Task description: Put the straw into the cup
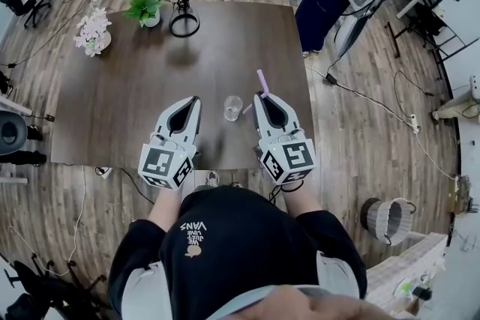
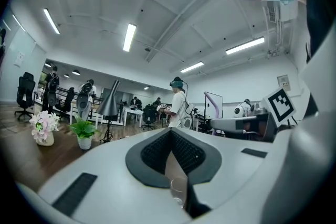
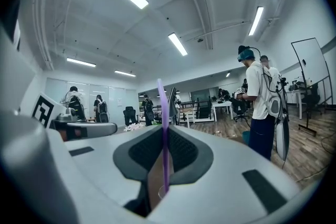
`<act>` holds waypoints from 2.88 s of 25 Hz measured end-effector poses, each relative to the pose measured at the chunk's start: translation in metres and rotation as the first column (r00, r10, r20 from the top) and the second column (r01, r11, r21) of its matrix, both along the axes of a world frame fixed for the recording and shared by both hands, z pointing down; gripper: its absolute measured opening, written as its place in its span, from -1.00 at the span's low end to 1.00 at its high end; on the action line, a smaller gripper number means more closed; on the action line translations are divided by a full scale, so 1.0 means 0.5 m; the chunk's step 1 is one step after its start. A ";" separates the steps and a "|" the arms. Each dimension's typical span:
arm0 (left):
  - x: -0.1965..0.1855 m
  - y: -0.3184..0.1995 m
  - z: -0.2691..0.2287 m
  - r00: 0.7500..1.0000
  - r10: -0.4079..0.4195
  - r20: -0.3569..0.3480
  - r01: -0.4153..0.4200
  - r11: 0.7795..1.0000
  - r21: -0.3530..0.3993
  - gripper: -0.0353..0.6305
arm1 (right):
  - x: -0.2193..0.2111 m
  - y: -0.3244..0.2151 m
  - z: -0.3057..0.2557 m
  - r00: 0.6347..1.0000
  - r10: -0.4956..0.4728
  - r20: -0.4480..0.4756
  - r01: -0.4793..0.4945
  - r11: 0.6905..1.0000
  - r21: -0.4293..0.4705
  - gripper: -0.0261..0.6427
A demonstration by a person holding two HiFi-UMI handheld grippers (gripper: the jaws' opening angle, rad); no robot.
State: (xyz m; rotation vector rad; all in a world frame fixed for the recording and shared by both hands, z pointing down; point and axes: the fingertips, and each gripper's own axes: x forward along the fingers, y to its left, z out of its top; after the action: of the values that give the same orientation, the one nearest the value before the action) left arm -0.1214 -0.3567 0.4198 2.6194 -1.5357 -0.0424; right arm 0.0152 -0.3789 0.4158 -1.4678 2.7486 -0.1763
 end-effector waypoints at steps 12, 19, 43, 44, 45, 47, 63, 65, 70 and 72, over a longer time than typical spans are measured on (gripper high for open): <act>-0.018 -0.049 0.007 1.000 0.009 -0.001 -0.009 1.000 -0.013 -0.87 | -0.037 -0.066 0.023 1.000 -0.006 0.008 0.006 1.000 -0.011 -0.80; -0.017 -0.054 0.029 1.000 0.006 -0.008 -0.006 0.999 -0.033 -0.87 | -0.045 -0.087 0.062 1.000 -0.011 -0.010 0.011 0.999 -0.033 -0.80; -0.041 -0.030 0.067 0.999 -0.023 -0.029 0.021 0.997 -0.077 -0.87 | -0.077 -0.086 0.176 1.000 -0.008 -0.026 0.005 0.990 -0.138 -0.41; -0.040 -0.029 0.066 0.999 -0.021 -0.031 0.018 0.997 -0.077 -0.87 | -0.076 -0.083 0.171 1.000 -0.008 -0.025 0.005 0.991 -0.134 -0.41; -0.037 -0.028 0.066 0.999 -0.018 -0.032 0.016 0.997 -0.077 -0.87 | -0.074 -0.081 0.168 1.000 -0.008 -0.022 0.005 0.991 -0.132 -0.41; -0.032 -0.025 0.066 0.999 -0.013 -0.033 0.010 0.997 -0.077 -0.87 | -0.071 -0.075 0.163 1.000 -0.008 -0.021 0.005 0.992 -0.128 -0.41; -0.011 0.003 0.061 0.999 0.004 -0.041 -0.006 0.998 -0.064 -0.87 | -0.061 -0.013 0.094 0.999 -0.042 -0.021 0.041 0.998 -0.052 -0.46; -0.009 0.004 0.063 0.999 0.006 -0.042 -0.008 0.998 -0.064 -0.86 | -0.061 -0.007 0.088 0.999 -0.049 -0.024 0.047 0.998 -0.044 -0.49; -0.002 0.007 0.060 0.999 0.012 -0.038 -0.014 0.998 -0.062 -0.87 | -0.054 0.004 0.077 0.999 -0.042 -0.024 0.041 0.999 -0.035 -0.58; 0.002 0.012 0.059 0.999 0.016 -0.035 -0.018 0.998 -0.060 -0.87 | -0.048 0.012 0.076 0.999 -0.035 -0.027 0.034 0.999 -0.032 -0.65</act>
State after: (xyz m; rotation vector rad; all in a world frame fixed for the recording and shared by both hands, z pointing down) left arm -0.1205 -0.3508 0.4494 2.5713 -1.4796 -0.0397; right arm -0.0087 -0.3731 0.4536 -1.4410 2.8074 -0.2021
